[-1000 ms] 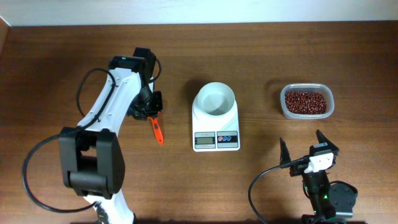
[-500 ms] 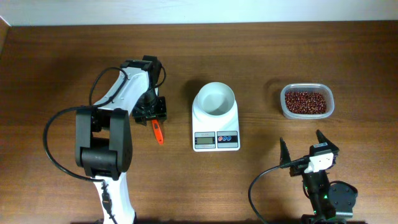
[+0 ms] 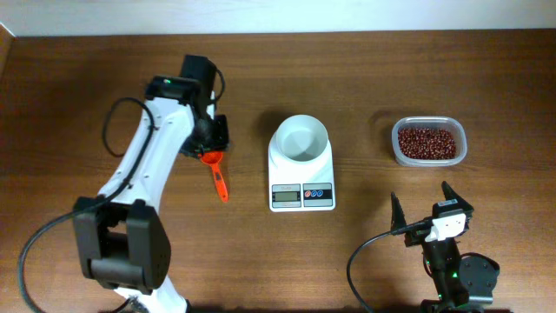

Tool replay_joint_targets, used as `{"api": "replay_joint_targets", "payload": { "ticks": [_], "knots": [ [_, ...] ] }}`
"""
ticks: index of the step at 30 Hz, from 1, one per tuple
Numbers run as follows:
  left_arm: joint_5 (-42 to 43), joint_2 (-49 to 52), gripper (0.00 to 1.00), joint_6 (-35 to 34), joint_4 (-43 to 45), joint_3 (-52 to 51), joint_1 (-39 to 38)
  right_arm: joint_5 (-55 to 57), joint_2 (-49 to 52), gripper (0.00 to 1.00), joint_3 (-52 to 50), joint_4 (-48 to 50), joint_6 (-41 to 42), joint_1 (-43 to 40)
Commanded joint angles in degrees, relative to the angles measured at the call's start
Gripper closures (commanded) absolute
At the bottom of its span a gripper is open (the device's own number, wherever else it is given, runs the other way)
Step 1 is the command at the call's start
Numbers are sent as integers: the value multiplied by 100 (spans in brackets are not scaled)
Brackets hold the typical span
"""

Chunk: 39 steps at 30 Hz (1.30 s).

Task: Scoop item into bowl and weigh 50g on scale
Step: 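Reach the left gripper down over the red scoop handle, then close the left gripper on the red scoop handle and lift it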

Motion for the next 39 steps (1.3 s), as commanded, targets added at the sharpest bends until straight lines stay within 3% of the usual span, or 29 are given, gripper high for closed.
{"api": "replay_joint_targets", "payload": {
  "ticks": [1, 10, 15, 26, 39],
  "knots": [
    [-22, 35, 55, -17, 706, -833, -229, -9, -28, 1, -28, -26, 63, 28],
    [-507, 35, 54, -240, 1458, -1491, -201, -11, -28, 1, -28, -24, 63, 28],
    [-627, 35, 52, -901, 1558, -1626, -199, -9, -28, 1, -28, -24, 63, 28],
    [-929, 37, 55, -896, 2522, -2330, -199, -9, -28, 1, -28, -24, 63, 28],
    [-1141, 37, 60, -898, 3003, -2498, -201, -9, -28, 1, -28, -24, 63, 28]
  ]
}}
